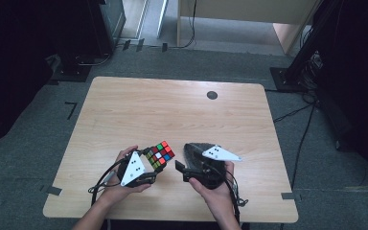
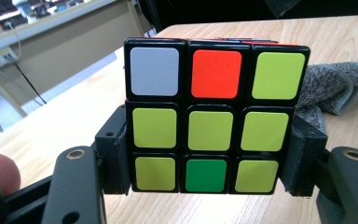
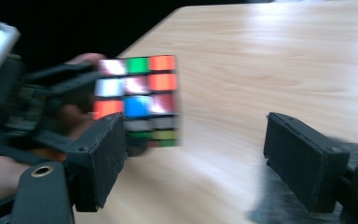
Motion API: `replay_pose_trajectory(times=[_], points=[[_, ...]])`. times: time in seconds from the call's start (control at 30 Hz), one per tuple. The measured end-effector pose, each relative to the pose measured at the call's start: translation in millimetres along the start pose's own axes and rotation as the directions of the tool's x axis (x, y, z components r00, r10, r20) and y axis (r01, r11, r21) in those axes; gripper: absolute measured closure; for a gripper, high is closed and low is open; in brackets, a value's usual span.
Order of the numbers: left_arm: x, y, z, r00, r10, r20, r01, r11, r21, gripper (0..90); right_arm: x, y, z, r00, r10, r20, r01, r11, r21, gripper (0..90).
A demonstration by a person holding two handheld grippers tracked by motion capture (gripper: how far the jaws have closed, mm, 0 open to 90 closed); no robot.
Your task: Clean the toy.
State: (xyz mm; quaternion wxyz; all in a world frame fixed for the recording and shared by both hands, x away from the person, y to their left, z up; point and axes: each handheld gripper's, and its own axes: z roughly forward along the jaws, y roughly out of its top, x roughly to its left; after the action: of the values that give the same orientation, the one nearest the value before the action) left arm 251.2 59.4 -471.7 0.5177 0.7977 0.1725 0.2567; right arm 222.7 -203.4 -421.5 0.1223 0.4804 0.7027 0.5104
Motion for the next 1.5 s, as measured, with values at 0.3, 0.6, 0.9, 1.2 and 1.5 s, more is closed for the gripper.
replay_pose_trajectory(times=[0.3,0.6,0.9,1.2,1.5], points=[[6.8,-0.4,-0.9,0.9963,-0.073,0.045,0.073,0.9973,-0.006,33.7,-45.0,-30.2,31.6,0.9599,-0.082,0.268,0.045,0.989,0.141,22.2],[7.6,0.1,-2.5,0.9926,-0.097,0.073,0.099,0.995,-0.015,33.8,-61.1,-53.1,55.5,0.9312,-0.138,0.338,0.049,0.965,0.258,33.8],[4.9,0.8,-2.6,0.99,-0.095,0.104,0.098,0.9949,-0.023,33.8,-69.7,-55.5,46.2,0.9374,-0.113,0.33,0.042,0.976,0.215,69.1],[-2.7,-0.8,4.0,0.9904,-0.059,0.125,0.058,0.9983,0.007,33.8,-33.3,-21.2,8.4,0.9966,-0.049,0.066,0.053,0.996,-0.065,69.5],[-18.0,1.3,11.2,0.9931,0.008,0.117,-0.015,0.9983,0.057,33.8,28.7,-9.3,-0.8,0.9755,-0.182,-0.124,0.166,0.978,-0.13,68.3]])
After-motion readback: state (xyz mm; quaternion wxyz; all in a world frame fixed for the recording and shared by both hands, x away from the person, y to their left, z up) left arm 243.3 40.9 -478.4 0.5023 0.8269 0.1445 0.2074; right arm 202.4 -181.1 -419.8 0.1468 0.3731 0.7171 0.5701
